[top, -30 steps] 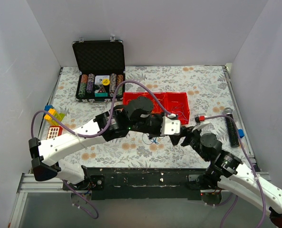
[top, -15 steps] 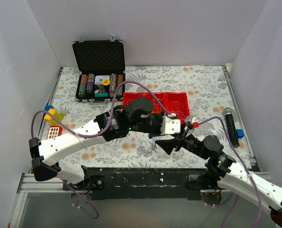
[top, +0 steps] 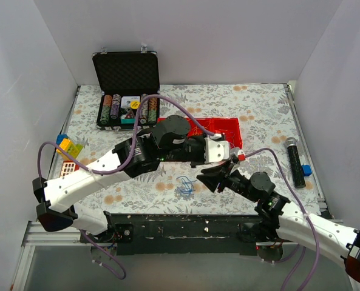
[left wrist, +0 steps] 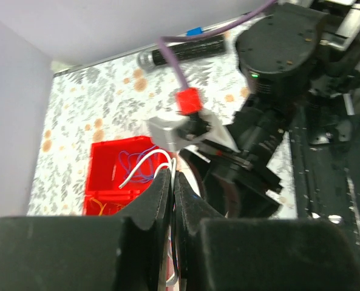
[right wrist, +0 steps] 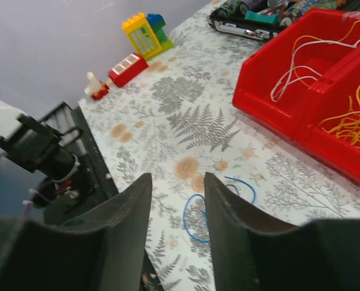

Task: Untangle the cables

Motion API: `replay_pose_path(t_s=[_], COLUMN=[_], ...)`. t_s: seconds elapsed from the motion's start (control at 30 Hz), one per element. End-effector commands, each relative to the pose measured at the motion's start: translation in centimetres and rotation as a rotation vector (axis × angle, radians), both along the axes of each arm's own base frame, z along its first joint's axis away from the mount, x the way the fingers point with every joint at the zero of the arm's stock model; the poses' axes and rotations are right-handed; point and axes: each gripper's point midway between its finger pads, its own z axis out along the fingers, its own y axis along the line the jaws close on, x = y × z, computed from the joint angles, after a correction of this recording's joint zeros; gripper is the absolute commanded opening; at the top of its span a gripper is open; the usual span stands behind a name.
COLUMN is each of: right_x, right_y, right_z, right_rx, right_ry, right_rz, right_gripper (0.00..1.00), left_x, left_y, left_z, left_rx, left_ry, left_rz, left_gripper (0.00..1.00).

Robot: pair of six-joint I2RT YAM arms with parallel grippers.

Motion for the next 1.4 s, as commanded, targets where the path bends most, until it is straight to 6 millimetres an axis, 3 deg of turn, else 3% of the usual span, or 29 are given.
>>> replay_pose_path(t_s=[0.0,0.03,0.2,0.27,0.53,0.63,0.73,0.83,0.9,1.07,1.23,1.37], right_x=[0.7,0.8,1.0,1.0,0.9,1.4,2.0,2.4,2.5,3.2,5.1,8.4], right_y=[0.3,0.4,1.3,2.0,6.0,6.1,5.3,4.4,4.1,3.6,2.9,-0.4], right_z=[-1.3,-2.2,-5.5,-6.4,-9.6,-11.7,-13.2,-13.6,-13.4,-11.8,-6.7,-0.7], right_rx=[-0.096,-0.136,-0.264,-0.302,-0.455,-0.529,-0.586,-0.620,-0.630,-0.629,-0.566,-0.493], right_ry=[0.011,0.022,0.033,0.030,0.013,0.034,0.061,0.068,0.060,0.033,-0.027,-0.081], right_rz=[-0.021,-0.019,-0.030,-0.020,0.050,0.021,-0.032,-0.068,-0.080,-0.122,-0.212,-0.373], right_gripper=[0.67,0.82,0.86,0.87,0.86,0.76,0.58,0.43,0.32,0.01,0.01,0.01], left_x=[4.3,5.8,16.6,19.5,25.1,26.3,26.6,27.1,27.4,27.7,28.3,28.9], left_y=[2.7,3.5,10.0,11.5,12.1,11.9,11.6,11.8,12.0,12.2,12.7,13.4], left_z=[3.4,3.2,-0.3,-2.4,-11.4,-14.1,-16.4,-18.3,-19.3,-19.4,-16.8,-12.9], left_rx=[-0.115,-0.129,-0.143,-0.125,-0.028,-0.008,0.011,0.031,0.042,0.037,-0.009,-0.067], left_ry=[-0.064,-0.060,0.101,0.167,0.307,0.345,0.385,0.388,0.392,0.406,0.390,0.377], left_rz=[0.199,0.257,0.554,0.607,0.696,0.713,0.721,0.743,0.757,0.771,0.784,0.795], left_gripper=[0.00,0.00,0.00,0.00,0.00,0.00,0.00,0.00,0.04,0.32,0.59,0.82])
